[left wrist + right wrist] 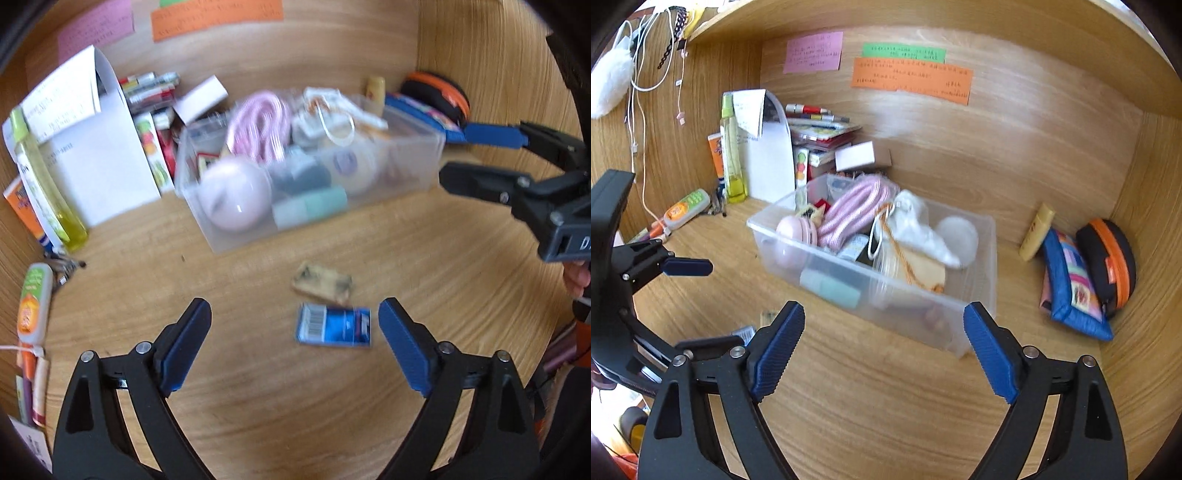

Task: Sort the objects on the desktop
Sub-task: 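Grasp the blue Max card with the left tool while the right tool grasps the tan block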

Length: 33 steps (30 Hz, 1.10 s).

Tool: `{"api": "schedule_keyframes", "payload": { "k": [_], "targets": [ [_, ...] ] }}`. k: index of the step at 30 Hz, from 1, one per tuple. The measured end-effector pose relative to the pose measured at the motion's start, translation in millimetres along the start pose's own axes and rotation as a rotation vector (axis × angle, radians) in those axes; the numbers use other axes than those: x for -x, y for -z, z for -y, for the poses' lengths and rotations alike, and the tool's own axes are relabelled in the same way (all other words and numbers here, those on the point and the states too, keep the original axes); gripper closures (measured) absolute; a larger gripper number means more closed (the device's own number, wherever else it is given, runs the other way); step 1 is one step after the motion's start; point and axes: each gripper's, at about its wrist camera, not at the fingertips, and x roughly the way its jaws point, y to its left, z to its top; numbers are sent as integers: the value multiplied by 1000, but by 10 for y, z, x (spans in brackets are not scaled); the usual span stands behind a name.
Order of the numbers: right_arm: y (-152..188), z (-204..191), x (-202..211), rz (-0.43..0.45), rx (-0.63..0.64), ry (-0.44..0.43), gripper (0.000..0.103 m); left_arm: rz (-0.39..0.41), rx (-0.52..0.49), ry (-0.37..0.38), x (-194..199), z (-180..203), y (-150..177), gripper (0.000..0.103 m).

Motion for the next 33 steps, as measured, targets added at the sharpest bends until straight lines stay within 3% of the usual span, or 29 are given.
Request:
{"api": "schedule_keyframes", "payload": {
  "k": [8, 12, 15, 17, 21, 27, 33],
  "targets": [
    [175, -65, -140, -61, -3, -33, 17, -76, -15, 8, -152, 69, 111, 10],
    [203, -114, -216, -83, 10, -47, 17, -70, -46, 12, -166, 109, 108, 10],
    [207, -158, -247, -90, 18, -53, 17, -49, -64, 20, -148, 110, 107, 23],
    [204, -188, -269, -92, 25, -56, 17, -54, -55, 59, -145, 77, 94, 40],
    [181, -253, -325, -100, 44, -63, 17, -43, -48, 78, -146, 14, 91, 55],
    [138, -359, -417, -110, 73, -85, 17, -28, -38, 64, -121, -68, 124, 56],
    [145, -619, -574, -134, 140, -88, 17, -10, 46, 33, -37, -359, 193, 56]
  ]
}}
